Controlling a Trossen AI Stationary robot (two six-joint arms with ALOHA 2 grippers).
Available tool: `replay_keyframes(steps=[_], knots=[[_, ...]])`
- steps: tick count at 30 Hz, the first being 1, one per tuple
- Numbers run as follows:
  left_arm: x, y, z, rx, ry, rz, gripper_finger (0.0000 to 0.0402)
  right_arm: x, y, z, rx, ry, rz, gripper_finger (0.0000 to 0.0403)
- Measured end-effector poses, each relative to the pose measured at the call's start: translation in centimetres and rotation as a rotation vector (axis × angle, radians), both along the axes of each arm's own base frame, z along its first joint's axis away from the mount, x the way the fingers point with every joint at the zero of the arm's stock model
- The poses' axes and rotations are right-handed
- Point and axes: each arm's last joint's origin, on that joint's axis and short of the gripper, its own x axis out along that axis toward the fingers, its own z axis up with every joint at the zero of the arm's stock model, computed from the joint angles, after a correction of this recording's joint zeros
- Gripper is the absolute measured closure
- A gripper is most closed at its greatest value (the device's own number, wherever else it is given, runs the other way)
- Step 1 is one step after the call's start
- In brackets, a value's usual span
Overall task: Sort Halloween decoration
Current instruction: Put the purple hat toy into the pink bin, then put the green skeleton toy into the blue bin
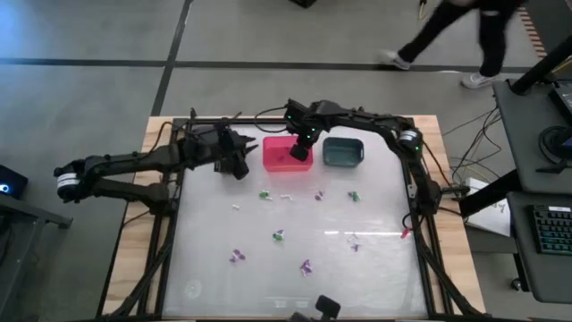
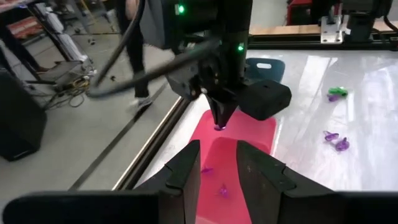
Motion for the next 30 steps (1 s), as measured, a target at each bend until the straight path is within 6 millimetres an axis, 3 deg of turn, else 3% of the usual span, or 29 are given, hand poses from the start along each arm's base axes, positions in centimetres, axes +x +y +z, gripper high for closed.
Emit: replay_keyframes(steps=[10,18,24,30], knots=[[-0.4,1.2,-0.6,-0.041,0.040,-0.014,0.0327,1.4,-0.9,-1.1,0.017,0.036,0.002,0.0391],[-0.3,0.7,-1.2,-0.188,0.042,-0.155,0.0327,1.2,-0.8,-0.7,0.019,0.034,-0.008,0.0322],[-0.3,0.1,-2.0,-0.288,0.093,-0.160,0.0326,0.8,-0.6,0.5,0.018,0.028,-0.014,0.0275],[0.3,-1.6,-2.9,-0.322,0.170,-0.232,0.0326,-0.1,1.4,2.7,0.033,0.050,-0.002,0.0268]])
